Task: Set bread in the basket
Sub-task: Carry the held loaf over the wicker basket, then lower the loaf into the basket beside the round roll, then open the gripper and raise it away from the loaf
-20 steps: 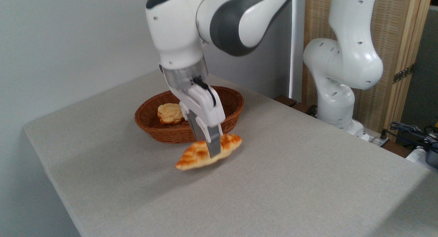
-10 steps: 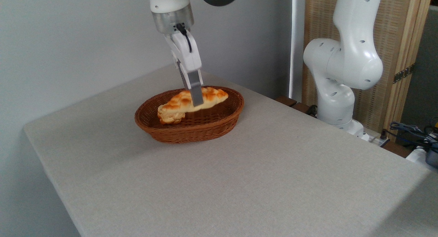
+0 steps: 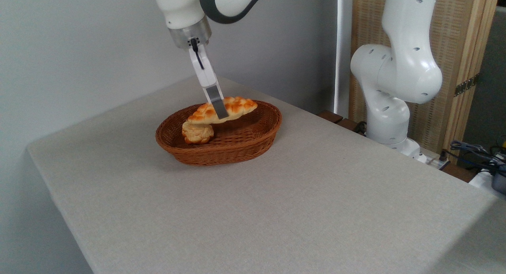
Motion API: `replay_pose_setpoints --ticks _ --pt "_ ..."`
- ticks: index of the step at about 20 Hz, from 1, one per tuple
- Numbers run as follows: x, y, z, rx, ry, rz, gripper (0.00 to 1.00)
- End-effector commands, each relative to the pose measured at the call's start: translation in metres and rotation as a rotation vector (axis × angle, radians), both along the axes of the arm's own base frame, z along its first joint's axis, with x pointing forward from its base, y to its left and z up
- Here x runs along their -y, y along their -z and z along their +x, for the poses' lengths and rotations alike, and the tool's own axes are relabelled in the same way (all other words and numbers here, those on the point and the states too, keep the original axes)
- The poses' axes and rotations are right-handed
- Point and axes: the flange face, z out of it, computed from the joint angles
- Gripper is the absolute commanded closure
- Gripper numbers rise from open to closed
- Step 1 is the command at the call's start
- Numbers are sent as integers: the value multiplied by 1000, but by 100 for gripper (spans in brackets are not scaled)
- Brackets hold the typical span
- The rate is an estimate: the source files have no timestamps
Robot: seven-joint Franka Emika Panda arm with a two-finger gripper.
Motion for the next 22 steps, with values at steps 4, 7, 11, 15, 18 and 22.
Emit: replay_pose_setpoints --ticks 4,7,11,15,18,22 --pt "12 15 11 5 1 -32 0" --pt "12 16 11 4 1 -31 0" --pt "11 18 12 -1 1 -31 0" --pt "11 18 12 0 2 -30 0" --pt "8 12 13 11 -9 -35 0" --pt "-20 -14 32 54 -77 -49 0"
